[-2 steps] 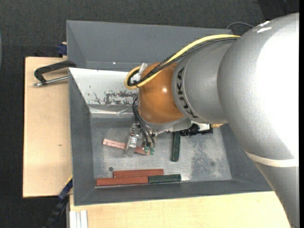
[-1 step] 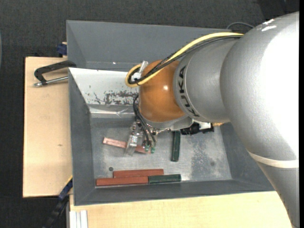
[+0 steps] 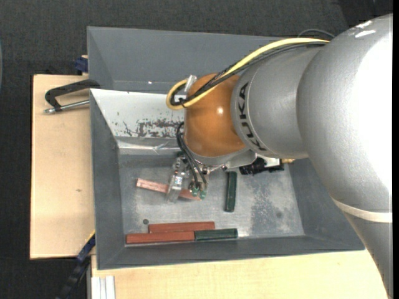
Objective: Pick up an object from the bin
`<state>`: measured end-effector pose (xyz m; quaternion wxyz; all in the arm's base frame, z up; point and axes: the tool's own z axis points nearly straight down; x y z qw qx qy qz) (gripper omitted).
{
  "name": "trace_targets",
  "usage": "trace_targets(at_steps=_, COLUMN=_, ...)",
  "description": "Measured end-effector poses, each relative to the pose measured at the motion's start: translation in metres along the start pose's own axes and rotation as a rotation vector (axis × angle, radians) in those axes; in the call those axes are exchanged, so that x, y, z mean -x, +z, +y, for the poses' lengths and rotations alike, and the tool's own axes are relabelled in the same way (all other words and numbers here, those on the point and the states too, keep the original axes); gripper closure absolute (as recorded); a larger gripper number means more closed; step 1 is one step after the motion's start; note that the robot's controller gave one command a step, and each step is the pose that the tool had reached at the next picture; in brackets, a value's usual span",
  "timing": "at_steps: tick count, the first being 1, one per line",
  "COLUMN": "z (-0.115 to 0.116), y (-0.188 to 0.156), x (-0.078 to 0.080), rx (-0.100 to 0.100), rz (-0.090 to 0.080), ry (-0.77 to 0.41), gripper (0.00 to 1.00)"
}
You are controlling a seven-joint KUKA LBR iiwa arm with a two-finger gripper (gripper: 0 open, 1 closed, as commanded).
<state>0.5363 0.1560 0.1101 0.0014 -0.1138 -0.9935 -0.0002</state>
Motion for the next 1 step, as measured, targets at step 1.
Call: trace_targets(at_steps=1, z=0.0002, y=-0.0193, x=0.0004, rx=0.001, rz=-0.002, ry=0.000, gripper=1.00)
